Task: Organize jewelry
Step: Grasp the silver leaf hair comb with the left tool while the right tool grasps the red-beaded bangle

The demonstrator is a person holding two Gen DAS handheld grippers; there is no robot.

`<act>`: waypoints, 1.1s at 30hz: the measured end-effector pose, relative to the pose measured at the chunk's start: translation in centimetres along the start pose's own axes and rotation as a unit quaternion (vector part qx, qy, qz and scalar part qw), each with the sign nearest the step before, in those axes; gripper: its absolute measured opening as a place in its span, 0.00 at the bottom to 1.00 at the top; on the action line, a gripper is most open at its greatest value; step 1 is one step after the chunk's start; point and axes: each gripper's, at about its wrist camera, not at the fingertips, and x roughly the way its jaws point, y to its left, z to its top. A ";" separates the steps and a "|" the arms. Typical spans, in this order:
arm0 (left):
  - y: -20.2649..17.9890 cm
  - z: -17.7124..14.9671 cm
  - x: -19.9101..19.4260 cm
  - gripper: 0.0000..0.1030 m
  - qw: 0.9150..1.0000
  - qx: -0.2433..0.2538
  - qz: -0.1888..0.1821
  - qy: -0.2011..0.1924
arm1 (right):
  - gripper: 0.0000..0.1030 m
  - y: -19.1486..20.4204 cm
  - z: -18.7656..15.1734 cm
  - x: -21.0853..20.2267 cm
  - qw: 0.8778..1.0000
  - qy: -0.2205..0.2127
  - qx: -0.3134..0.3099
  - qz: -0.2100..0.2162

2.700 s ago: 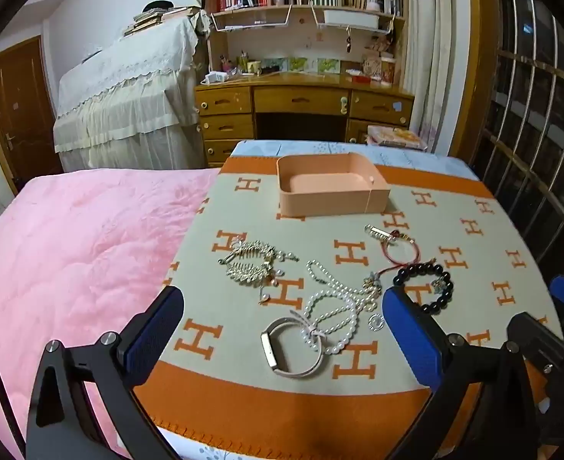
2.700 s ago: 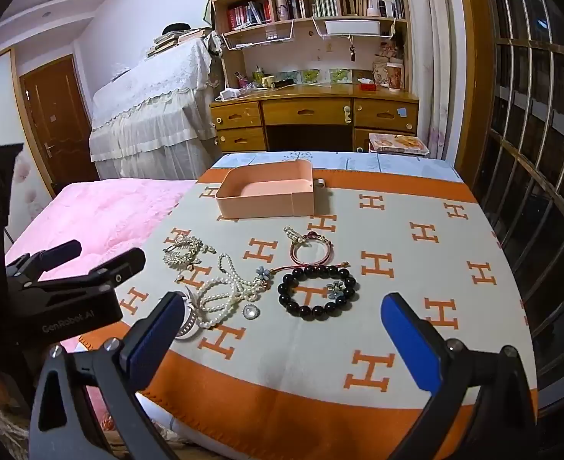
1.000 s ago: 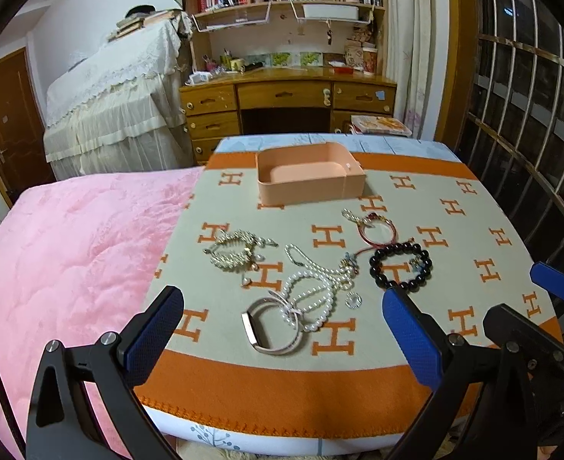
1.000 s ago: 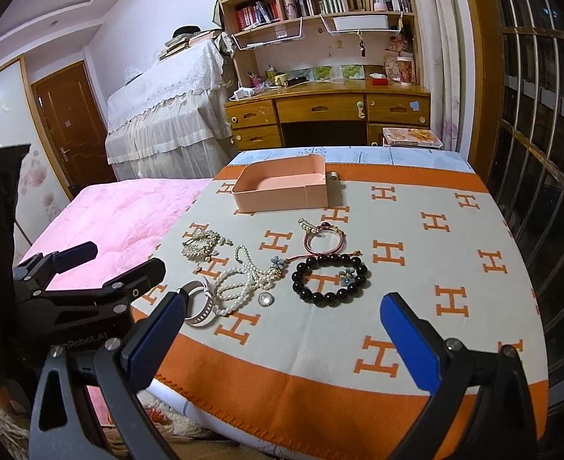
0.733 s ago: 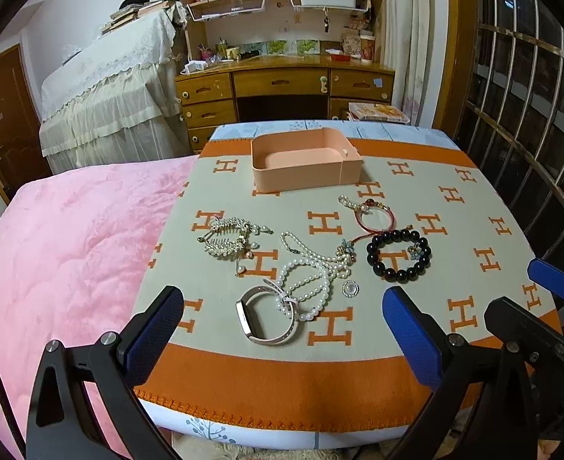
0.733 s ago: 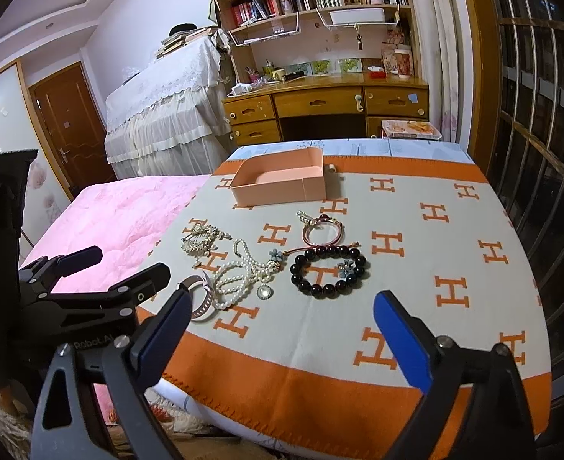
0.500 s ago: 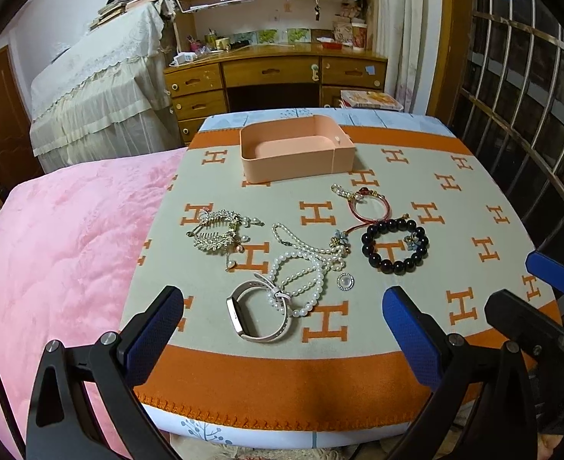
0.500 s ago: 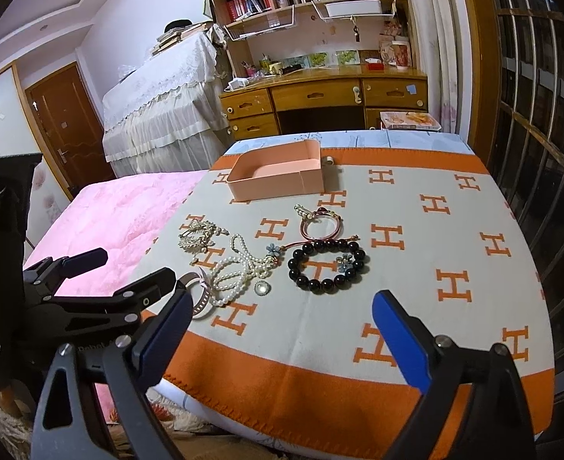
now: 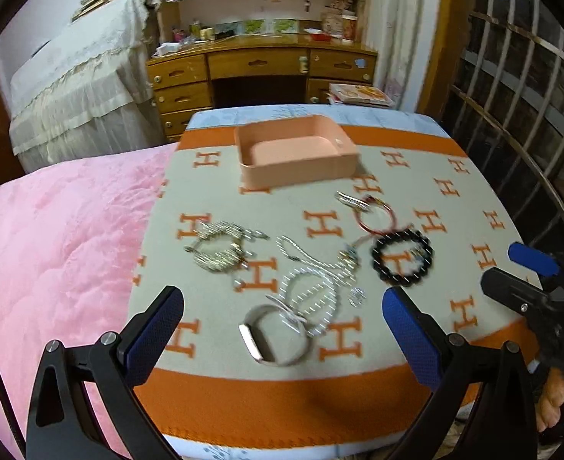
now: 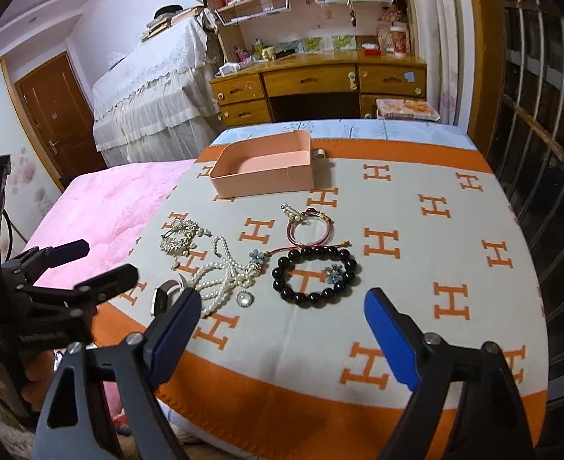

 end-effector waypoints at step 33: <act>11.9 4.6 15.5 0.89 0.984 -0.051 -0.030 0.168 | 0.07 -4.2 7.6 19.4 0.979 0.198 0.000 -0.053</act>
